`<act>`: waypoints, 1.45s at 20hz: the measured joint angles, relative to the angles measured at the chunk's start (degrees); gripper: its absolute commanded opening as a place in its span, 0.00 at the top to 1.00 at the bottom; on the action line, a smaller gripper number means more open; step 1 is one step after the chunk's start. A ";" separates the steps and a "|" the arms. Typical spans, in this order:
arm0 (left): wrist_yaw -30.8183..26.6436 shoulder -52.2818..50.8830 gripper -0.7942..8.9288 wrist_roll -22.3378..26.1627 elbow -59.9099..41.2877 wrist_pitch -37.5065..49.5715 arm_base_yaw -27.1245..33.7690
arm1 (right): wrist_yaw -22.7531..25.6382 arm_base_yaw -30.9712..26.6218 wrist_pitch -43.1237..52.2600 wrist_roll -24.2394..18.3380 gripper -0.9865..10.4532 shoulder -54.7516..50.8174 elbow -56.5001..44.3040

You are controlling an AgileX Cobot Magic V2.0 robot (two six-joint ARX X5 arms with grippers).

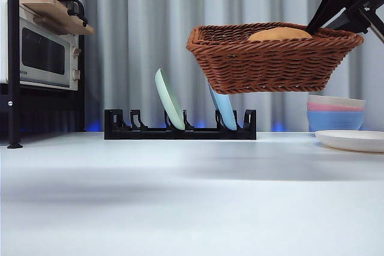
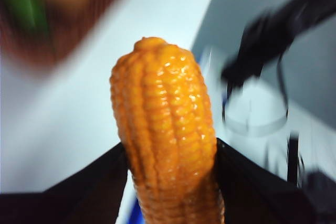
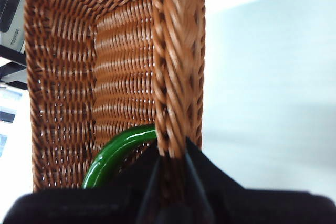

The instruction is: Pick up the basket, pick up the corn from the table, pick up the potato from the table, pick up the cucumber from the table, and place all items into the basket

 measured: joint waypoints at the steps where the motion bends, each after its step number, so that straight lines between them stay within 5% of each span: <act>1: -0.59 -0.04 0.93 -0.96 2.67 4.39 0.00 | 0.00 0.59 -0.37 -0.02 0.93 0.00 0.00; 5: -13.46 1.03 0.93 -10.43 5.05 25.75 -0.02 | 0.02 4.11 -2.16 -0.48 0.93 0.00 0.00; 8: -23.30 4.92 0.93 -15.69 5.40 29.79 -0.13 | -0.02 7.41 -2.78 -0.85 0.93 0.00 0.00; 15: -35.56 20.33 0.93 -10.78 7.34 19.82 -0.15 | 2.21 13.86 -2.80 -1.05 0.93 0.00 0.00; 19: -35.87 24.44 0.92 -7.15 8.74 17.81 -0.52 | 4.22 15.41 -2.84 -1.09 0.93 0.00 0.00; 21: -35.87 24.83 0.77 -6.58 8.74 17.42 -0.57 | 4.35 15.72 -2.91 -1.09 0.93 0.00 0.00; 23: -35.93 24.87 0.37 -6.29 8.74 16.92 -0.57 | 4.37 15.74 -2.95 -1.09 0.93 0.00 0.00; 24: -36.57 24.87 0.30 -6.19 8.74 16.48 -0.57 | 4.35 15.74 -2.95 -1.09 0.93 0.00 0.00; 29: -38.14 24.87 0.30 -6.27 8.76 15.82 -0.57 | 5.07 15.74 -2.99 -1.09 0.93 0.00 0.00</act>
